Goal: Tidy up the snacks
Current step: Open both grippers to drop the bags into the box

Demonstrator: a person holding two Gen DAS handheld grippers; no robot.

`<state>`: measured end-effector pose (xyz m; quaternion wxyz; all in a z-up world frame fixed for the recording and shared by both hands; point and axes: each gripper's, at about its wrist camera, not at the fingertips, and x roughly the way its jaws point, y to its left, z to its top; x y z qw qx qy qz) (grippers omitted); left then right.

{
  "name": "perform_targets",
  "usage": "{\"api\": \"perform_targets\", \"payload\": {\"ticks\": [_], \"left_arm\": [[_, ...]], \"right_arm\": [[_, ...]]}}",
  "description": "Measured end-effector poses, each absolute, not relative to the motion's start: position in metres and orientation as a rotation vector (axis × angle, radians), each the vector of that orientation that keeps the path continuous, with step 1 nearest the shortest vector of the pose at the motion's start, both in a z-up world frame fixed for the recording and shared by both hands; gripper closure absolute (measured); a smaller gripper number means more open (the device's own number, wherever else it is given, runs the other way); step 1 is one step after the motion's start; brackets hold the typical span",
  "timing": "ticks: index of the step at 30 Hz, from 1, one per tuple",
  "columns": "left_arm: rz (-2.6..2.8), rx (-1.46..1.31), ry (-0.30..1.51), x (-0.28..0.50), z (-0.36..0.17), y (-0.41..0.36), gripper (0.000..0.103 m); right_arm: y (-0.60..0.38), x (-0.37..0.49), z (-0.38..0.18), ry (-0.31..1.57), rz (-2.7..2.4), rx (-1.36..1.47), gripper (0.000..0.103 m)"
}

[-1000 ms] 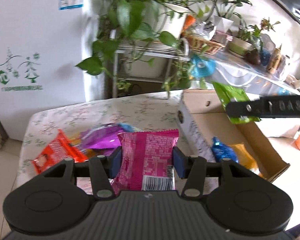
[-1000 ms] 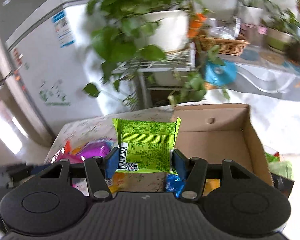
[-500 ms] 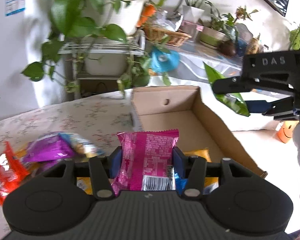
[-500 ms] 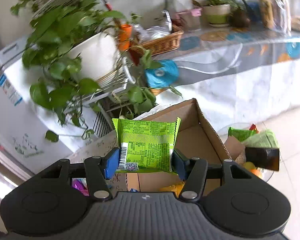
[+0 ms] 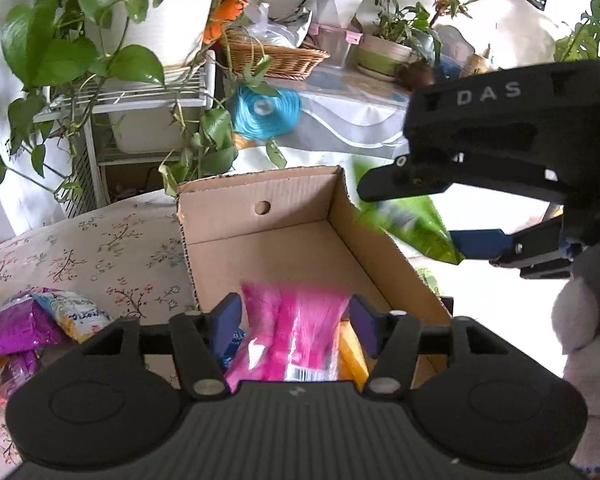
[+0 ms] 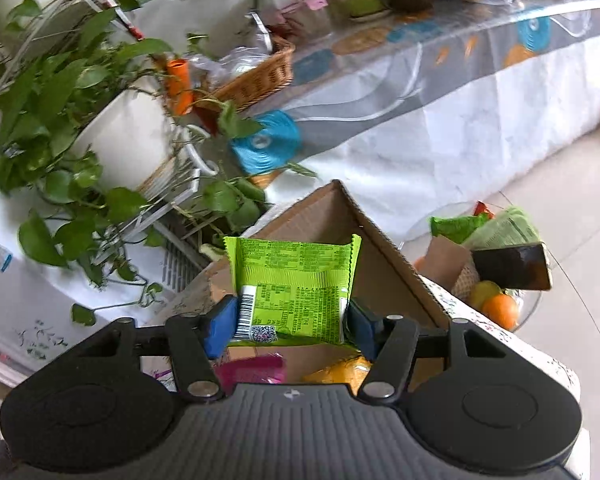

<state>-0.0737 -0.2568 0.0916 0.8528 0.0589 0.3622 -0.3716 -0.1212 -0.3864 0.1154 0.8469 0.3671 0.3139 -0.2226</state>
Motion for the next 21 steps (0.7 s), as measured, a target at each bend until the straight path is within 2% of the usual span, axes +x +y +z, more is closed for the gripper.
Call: {"api": "perform_targets", "payload": {"ticks": [2, 3, 4, 21], "left_arm": [[-0.789, 0.132, 0.754, -0.076, 0.093, -0.259, 0.036], [-0.788, 0.132, 0.751, -0.077, 0.094, -0.258, 0.028], [-0.789, 0.127, 0.747, -0.078, 0.095, -0.256, 0.025], [-0.729, 0.120, 0.739, -0.064, 0.105, -0.204, 0.023]], "right_arm": [[-0.388, -0.122, 0.114, 0.660, -0.481, 0.788, 0.030], [-0.388, -0.122, 0.114, 0.660, -0.483, 0.791, 0.027], [-0.388, -0.122, 0.115, 0.659, -0.483, 0.792, 0.024], [-0.361, -0.103, 0.121, 0.651, -0.355, 0.664, 0.020]]}}
